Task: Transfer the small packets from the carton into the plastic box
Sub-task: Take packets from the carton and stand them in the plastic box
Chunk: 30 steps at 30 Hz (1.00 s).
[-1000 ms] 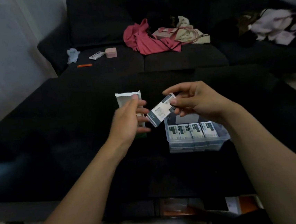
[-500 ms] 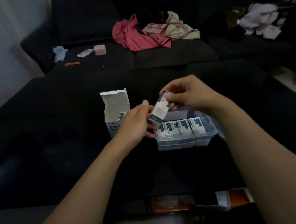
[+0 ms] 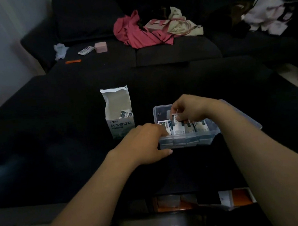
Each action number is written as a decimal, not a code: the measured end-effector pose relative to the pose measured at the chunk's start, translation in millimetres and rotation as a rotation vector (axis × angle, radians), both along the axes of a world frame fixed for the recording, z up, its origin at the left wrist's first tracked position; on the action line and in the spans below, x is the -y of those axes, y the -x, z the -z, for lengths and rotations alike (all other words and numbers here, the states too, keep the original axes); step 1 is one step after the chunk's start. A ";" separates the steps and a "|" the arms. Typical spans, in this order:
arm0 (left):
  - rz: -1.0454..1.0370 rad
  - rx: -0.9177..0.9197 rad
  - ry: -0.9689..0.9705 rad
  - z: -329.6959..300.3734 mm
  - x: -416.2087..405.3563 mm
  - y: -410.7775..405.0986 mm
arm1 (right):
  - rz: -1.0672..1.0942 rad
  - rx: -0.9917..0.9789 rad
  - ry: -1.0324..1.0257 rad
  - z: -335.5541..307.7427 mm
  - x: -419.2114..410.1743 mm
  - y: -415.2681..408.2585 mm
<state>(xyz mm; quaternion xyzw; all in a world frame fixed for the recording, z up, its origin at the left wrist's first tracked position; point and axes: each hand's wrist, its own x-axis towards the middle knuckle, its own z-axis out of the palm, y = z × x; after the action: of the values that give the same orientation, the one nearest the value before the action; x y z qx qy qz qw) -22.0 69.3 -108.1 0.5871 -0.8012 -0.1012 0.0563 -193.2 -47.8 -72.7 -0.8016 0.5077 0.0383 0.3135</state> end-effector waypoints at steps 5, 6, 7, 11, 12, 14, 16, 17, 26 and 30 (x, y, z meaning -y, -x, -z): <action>-0.010 0.061 0.012 4.1 3.5 7.0 | 0.017 -0.041 0.088 8.7 -1.1 -6.1; -0.010 0.067 0.016 5.0 4.6 7.7 | 0.028 -0.048 0.107 10.7 -0.8 -6.7; -0.012 0.070 0.015 5.6 5.2 8.2 | 0.040 -0.054 0.122 12.4 -0.9 -7.3; -0.013 0.064 0.011 7.1 6.2 8.1 | 0.049 -0.032 0.200 16.7 -2.5 -8.9; -0.010 0.062 0.011 7.3 6.4 8.1 | 0.050 -0.015 0.220 16.7 -3.2 -9.2; -0.004 0.056 0.009 7.5 6.6 8.1 | 0.060 0.004 0.246 16.9 -4.0 -10.0; -0.004 0.050 0.008 7.1 6.2 8.3 | 0.069 0.001 0.257 18.0 -2.6 -10.4; -0.004 0.046 0.010 6.6 5.8 8.4 | 0.073 -0.004 0.248 18.0 -2.0 -10.1; 0.005 0.062 0.034 5.9 4.5 8.4 | 0.115 -0.074 0.273 24.0 -2.4 -12.4; 0.012 0.062 0.046 7.5 5.7 7.4 | 0.117 -0.072 0.265 25.0 -1.4 -13.3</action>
<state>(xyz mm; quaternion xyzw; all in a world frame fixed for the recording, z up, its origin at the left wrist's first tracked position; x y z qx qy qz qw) -29.4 63.6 -115.6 0.5836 -0.8082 -0.0647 0.0444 -179.9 -46.4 -97.6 -0.8031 0.5651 -0.0188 0.1880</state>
